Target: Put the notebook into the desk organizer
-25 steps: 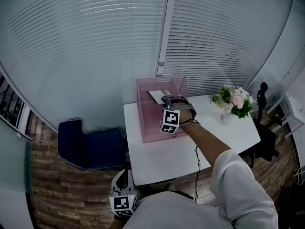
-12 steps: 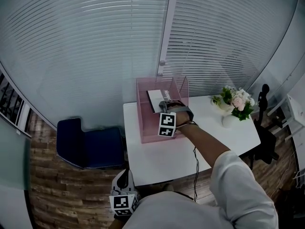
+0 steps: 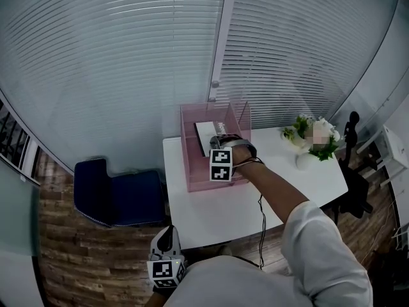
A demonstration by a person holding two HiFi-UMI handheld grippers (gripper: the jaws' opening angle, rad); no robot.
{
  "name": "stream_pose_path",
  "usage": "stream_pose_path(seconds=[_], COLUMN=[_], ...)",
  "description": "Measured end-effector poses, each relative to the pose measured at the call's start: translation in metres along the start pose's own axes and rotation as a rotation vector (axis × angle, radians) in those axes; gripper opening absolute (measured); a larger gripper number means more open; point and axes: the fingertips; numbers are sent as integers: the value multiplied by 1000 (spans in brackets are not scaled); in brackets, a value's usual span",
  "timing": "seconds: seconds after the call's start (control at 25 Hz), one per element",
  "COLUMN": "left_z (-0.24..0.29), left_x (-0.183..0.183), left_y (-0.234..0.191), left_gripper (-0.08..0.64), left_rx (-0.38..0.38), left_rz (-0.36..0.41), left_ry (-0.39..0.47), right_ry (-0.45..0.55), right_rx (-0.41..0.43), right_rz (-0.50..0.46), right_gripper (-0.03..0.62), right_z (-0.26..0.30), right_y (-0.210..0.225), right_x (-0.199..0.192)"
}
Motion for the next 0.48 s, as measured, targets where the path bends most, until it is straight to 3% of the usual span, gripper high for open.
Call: stream_pose_path(seconds=[0.28,0.48], left_z=[-2,-1], left_x=[-1,-2], left_y=[-1,-4], left_gripper=[9,8], left_rx=[5,13], left_rz=[-2,-3], left_ry=[-2,-6], right_ry=[8,34], right_rx=[129,202], right_rz=[-12,3], right_gripper=[305,316], right_z=[-9,-17], right_y=[-1,-7], right_x=[1,2])
Point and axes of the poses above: the fingertips, and each gripper's own axes: z forward along the fingers, y to its right, x out of its top, and after that the axes turned 4 degrees about -y, right-handed
